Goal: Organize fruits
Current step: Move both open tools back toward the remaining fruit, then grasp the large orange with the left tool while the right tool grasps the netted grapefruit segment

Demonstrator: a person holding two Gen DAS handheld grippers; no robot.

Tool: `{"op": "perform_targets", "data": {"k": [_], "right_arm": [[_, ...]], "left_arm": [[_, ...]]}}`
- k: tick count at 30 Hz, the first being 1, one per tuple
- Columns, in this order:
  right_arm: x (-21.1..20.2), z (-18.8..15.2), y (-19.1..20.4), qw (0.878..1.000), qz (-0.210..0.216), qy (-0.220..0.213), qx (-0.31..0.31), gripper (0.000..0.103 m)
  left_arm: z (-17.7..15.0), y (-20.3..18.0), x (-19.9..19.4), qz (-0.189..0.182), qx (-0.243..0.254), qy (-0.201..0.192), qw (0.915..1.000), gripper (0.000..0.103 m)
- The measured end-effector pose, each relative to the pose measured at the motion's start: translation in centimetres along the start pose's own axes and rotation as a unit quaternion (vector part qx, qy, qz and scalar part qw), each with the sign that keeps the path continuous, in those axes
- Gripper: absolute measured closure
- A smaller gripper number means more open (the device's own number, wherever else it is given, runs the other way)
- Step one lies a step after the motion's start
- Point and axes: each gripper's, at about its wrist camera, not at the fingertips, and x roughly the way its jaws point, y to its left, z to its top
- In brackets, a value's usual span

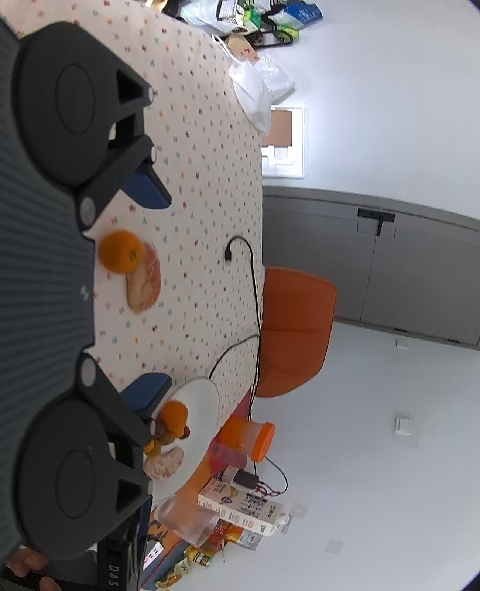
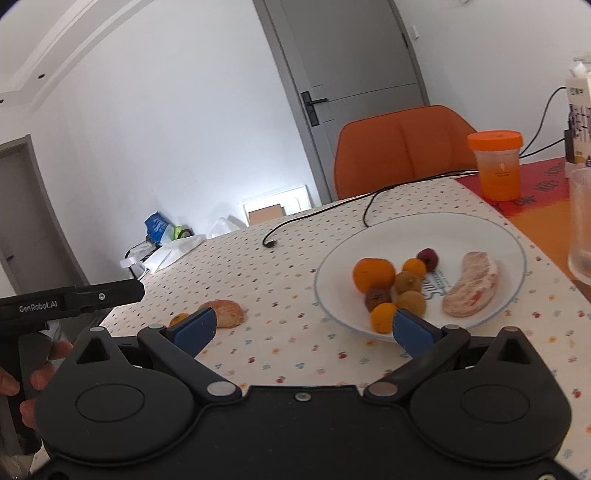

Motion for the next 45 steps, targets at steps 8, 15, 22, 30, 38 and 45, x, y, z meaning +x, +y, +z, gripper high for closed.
{"op": "perform_targets", "data": {"k": [8, 15, 22, 30, 38, 45], "right_arm": [[1.4, -0.2, 1.6, 1.0, 0.018, 0.016, -0.012, 0.0], [2.6, -0.2, 2.6, 0.999, 0.039, 0.032, -0.013, 0.0], [3.8, -0.5, 3.2, 0.997, 0.05, 0.051, -0.024, 0.0], [5.8, -0.7, 3.8, 0.993, 0.071, 0.084, -0.038, 0.0], [7.1, -0.1, 4.2, 0.991, 0.083, 0.084, -0.061, 0.002], [8.4, 0.0, 4.3, 0.989, 0.089, 0.093, -0.071, 0.018]], "left_arm": [[-0.4, 1.8, -0.8, -0.006, -0.012, 0.001, 0.9999, 0.0], [-0.9, 2.6, -0.1, 0.001, -0.014, 0.019, 0.9997, 0.0], [-1.3, 3.0, 0.9, -0.005, -0.016, 0.032, 0.9993, 0.0], [-1.5, 3.9, 2.9, 0.001, -0.028, 0.057, 0.998, 0.006], [-1.5, 3.9, 5.0, 0.006, -0.023, 0.071, 0.9972, 0.032], [-1.9, 3.9, 7.1, -0.006, -0.028, 0.085, 0.996, 0.042]]}}
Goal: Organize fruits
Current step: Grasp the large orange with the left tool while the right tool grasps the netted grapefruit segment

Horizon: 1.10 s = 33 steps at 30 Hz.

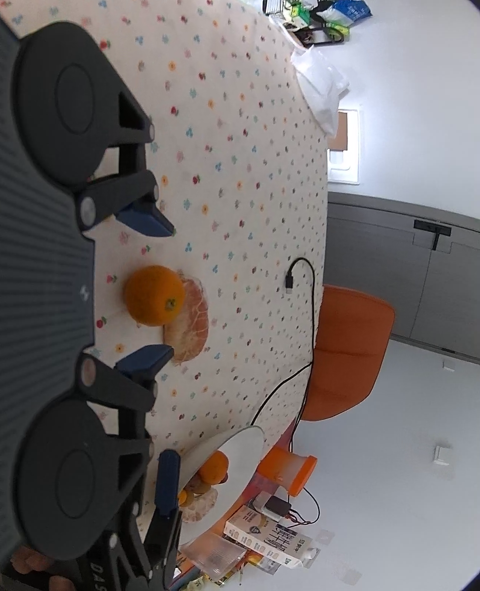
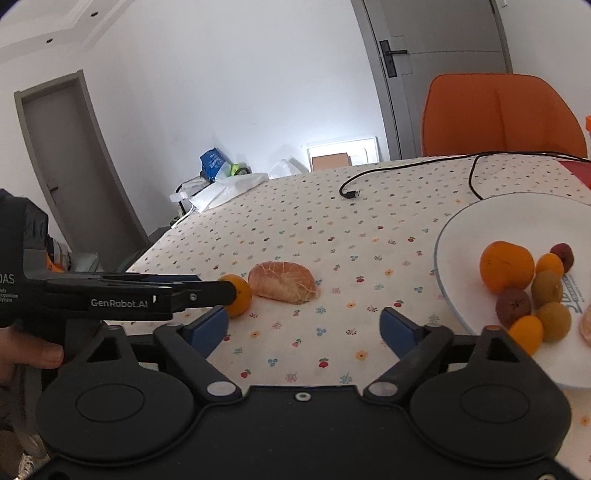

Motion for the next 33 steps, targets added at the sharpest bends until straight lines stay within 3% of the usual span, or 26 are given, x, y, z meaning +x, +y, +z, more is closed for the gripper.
{"op": "perform_targets", "data": {"k": [3, 7, 14, 33], "right_arm": [[0.6, 0.1, -0.2, 1.0, 0.004, 0.005, 0.002, 0.026], [1.5, 0.4, -0.1, 1.0, 0.004, 0.012, -0.004, 0.033], [2.8, 1.0, 0.3, 0.999, 0.014, 0.02, -0.02, 0.045], [6.9, 2.0, 1.7, 0.997, -0.006, 0.044, -0.063, 0.044]], "left_arm": [[-0.1, 0.3, 1.1, -0.005, -0.008, 0.013, 0.9999, 0.056], [-0.1, 0.5, 1.4, -0.016, -0.011, 0.011, 0.9997, 0.066], [-0.3, 1.0, 0.8, -0.015, -0.011, 0.007, 0.9998, 0.067], [-0.2, 3.5, -1.0, 0.013, -0.033, -0.007, 0.9994, 0.067]]}}
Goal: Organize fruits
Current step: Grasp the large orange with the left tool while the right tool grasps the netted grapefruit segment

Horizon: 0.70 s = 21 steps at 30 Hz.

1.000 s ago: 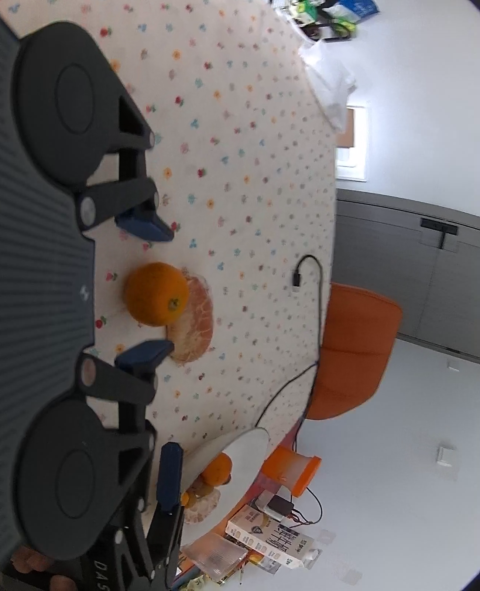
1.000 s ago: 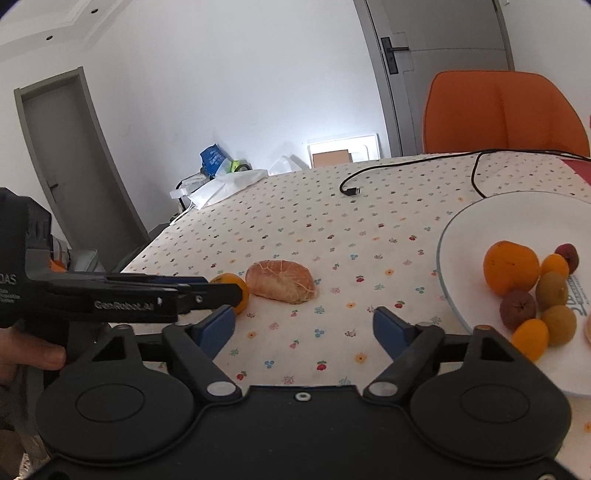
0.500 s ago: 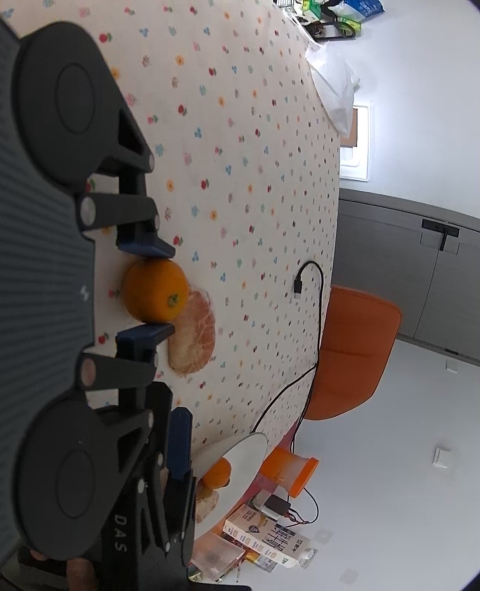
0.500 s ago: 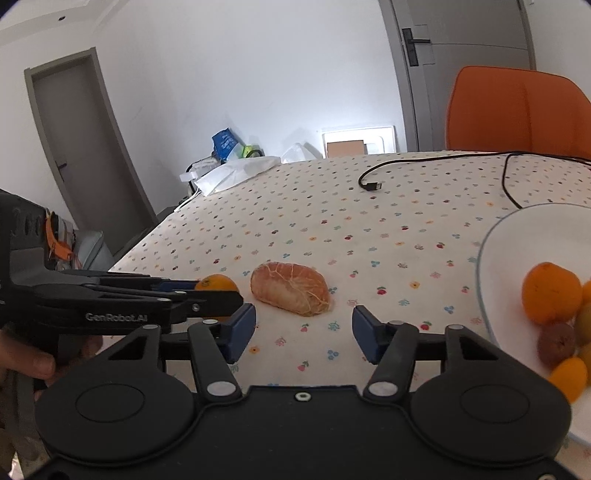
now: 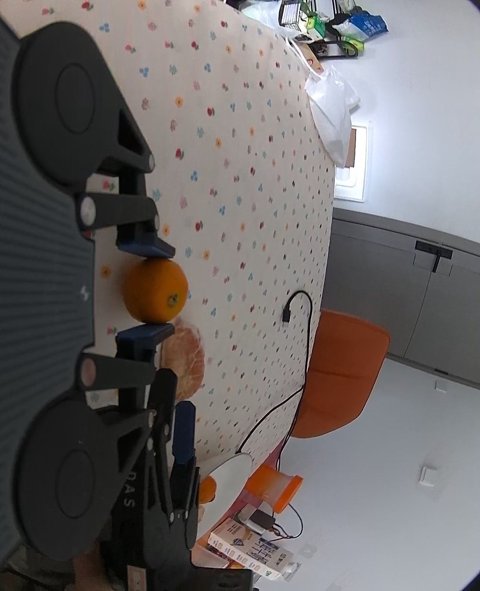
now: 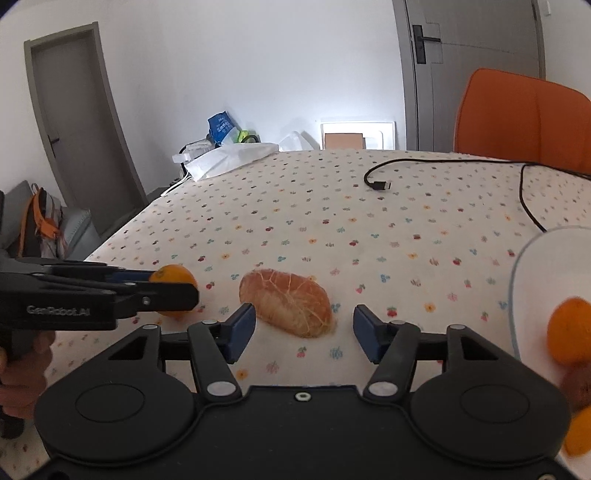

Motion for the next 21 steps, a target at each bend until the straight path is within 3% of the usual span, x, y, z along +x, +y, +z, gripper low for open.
{"op": "perform_targets", "data": {"k": [7, 9, 12, 21], "right_arm": [[1.5, 0.9, 0.5, 1.0, -0.008, -0.002, -0.012, 0.043], [1.6, 1.0, 0.6, 1.0, -0.009, -0.003, -0.013, 0.046], [1.5, 0.9, 0.8, 1.0, 0.001, -0.003, -0.018, 0.06], [0.2, 0.2, 2.2, 0.999, 0.029, 0.014, -0.041, 0.064]], "left_arm": [[0.1, 0.7, -0.2, 0.01, -0.008, -0.005, 0.9999, 0.067], [0.0, 0.8, -0.3, 0.012, -0.01, -0.005, 0.9999, 0.067], [0.0, 1.0, -0.5, 0.014, -0.011, -0.006, 0.9998, 0.067], [-0.1, 1.2, -1.1, 0.014, -0.01, -0.01, 0.9998, 0.067]]}}
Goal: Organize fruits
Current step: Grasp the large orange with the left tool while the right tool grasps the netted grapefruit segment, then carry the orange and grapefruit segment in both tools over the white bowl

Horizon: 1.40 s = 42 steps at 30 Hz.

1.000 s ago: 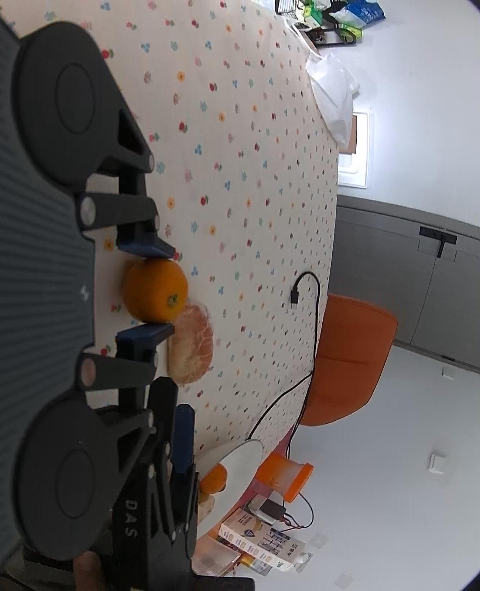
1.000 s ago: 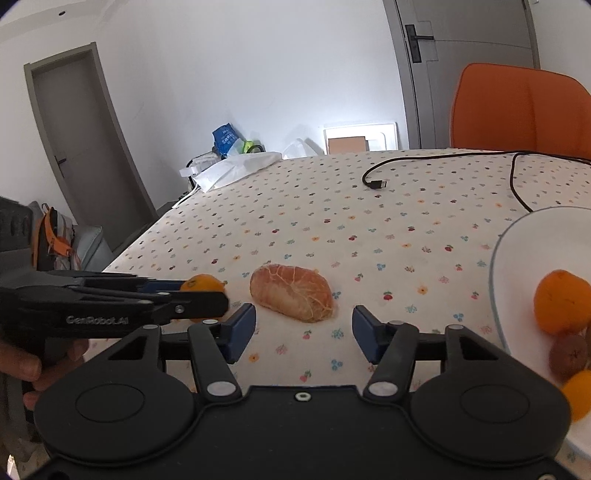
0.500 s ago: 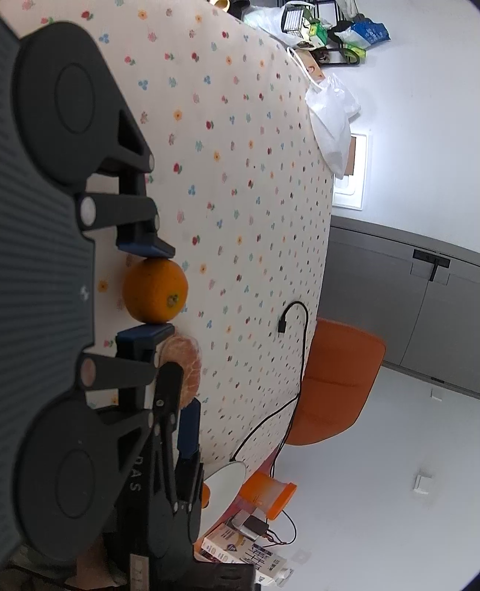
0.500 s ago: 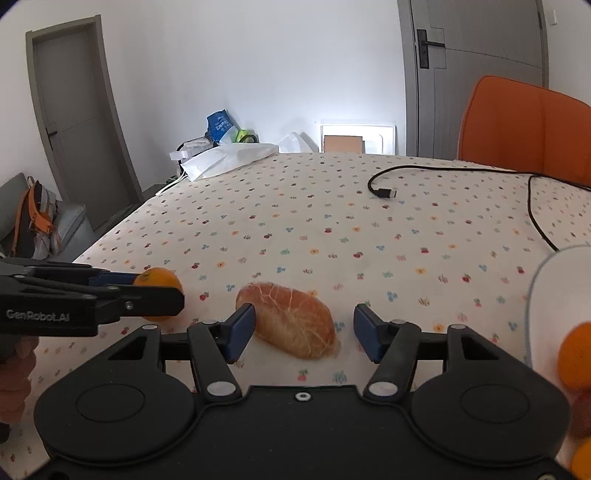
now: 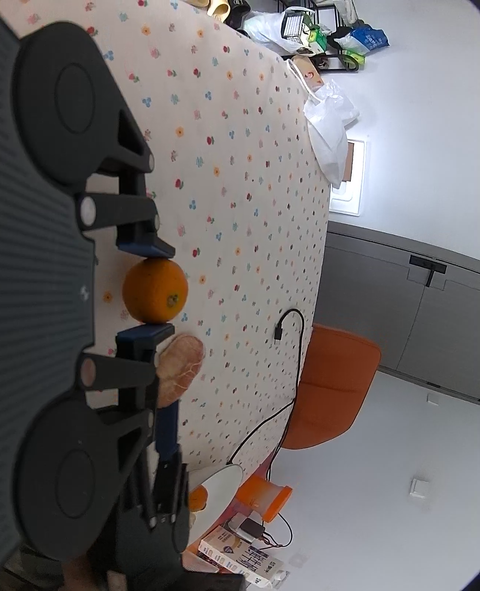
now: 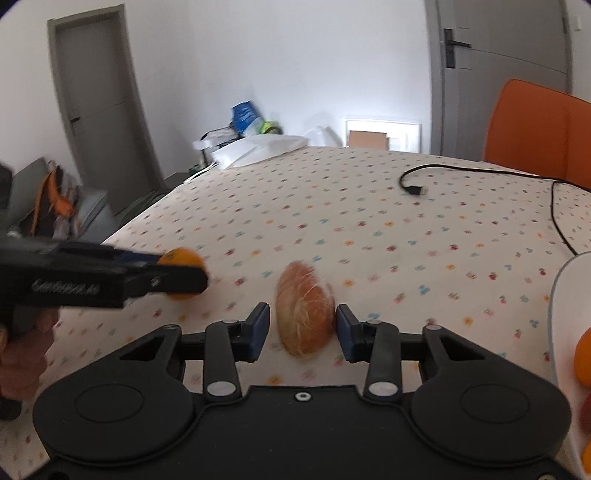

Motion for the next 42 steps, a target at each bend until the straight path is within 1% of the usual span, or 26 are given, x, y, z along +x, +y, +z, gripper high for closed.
{"op": "perform_targets", "data": {"k": [5, 15, 17, 20, 26, 30, 39, 42], "right_arm": [[-0.1, -0.3, 0.4, 1.0, 0.004, -0.005, 0.001, 0.064], [1.1, 0.4, 0.8, 1.0, -0.02, -0.01, 0.0, 0.063], [1.1, 0.4, 0.8, 1.0, -0.026, -0.011, -0.002, 0.069], [0.8, 0.4, 0.6, 1.0, -0.03, -0.01, 0.004, 0.071], [-1.4, 0.2, 0.1, 0.999, -0.037, -0.031, 0.021, 0.072], [-3.3, 0.1, -1.0, 0.997, -0.044, -0.045, 0.035, 0.072], [-7.3, -0.4, -3.1, 0.993, -0.074, -0.073, 0.06, 0.072], [-8.5, -0.5, -3.8, 0.991, -0.087, -0.076, 0.067, 0.072]], "left_arm": [[-0.1, 0.2, 0.1, 0.002, -0.002, 0.001, 1.0, 0.067], [-0.1, 0.6, -0.1, 0.005, -0.003, 0.0, 1.0, 0.067], [-0.1, 0.5, -0.1, 0.005, -0.003, 0.0, 1.0, 0.067], [0.0, 0.2, -0.3, 0.003, 0.0, -0.002, 1.0, 0.067], [0.4, -1.4, -0.5, -0.009, 0.014, -0.01, 0.9998, 0.067], [0.7, -2.8, -0.4, -0.018, 0.022, -0.014, 0.9995, 0.067], [1.1, -6.5, 0.2, -0.046, 0.043, -0.017, 0.9979, 0.067], [1.3, -7.9, 0.5, -0.056, 0.051, -0.017, 0.997, 0.067]]}}
